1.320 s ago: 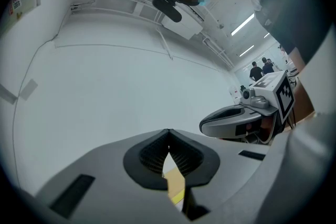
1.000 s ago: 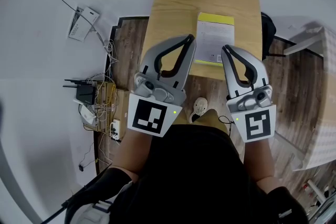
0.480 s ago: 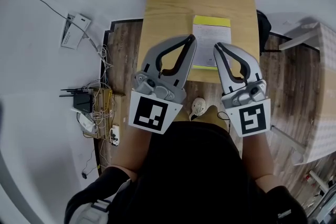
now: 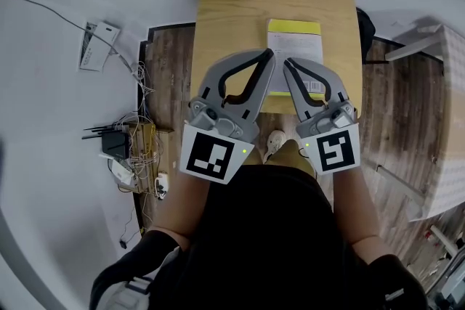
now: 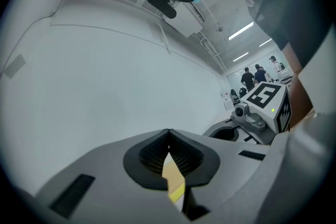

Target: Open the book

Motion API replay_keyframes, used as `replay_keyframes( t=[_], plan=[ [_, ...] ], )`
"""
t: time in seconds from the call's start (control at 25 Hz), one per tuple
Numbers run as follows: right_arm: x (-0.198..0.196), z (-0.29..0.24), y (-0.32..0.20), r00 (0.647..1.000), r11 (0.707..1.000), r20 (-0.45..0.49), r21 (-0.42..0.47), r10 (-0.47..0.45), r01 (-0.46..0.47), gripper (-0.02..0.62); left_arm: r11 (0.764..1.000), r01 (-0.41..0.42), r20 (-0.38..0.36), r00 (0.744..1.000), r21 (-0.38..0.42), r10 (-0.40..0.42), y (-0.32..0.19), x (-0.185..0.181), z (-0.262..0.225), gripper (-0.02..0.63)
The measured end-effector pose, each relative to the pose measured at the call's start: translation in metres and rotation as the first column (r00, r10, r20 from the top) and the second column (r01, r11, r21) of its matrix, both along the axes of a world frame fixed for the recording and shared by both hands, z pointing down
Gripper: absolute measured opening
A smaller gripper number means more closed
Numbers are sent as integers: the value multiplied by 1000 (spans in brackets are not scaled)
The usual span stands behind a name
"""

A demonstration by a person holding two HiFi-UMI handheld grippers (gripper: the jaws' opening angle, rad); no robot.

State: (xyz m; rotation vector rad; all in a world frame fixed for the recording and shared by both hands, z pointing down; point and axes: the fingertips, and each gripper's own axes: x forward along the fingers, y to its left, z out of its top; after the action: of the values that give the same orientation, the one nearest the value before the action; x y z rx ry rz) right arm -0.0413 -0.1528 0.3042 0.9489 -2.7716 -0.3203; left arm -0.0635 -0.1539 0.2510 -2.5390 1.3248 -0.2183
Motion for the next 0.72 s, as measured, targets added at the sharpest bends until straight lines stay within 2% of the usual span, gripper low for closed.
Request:
replay_keyframes(
  t=[0.48, 0.72],
  plan=[
    [-22, 58, -2, 997, 992, -64, -123, -40, 32, 31, 997, -27, -41, 999, -68, 24, 2, -8, 31, 5],
    [-25, 84, -5, 995, 987, -88, -157, -51, 36, 31, 995, -32, -40, 999, -97, 28, 2, -12, 42, 5]
  ],
)
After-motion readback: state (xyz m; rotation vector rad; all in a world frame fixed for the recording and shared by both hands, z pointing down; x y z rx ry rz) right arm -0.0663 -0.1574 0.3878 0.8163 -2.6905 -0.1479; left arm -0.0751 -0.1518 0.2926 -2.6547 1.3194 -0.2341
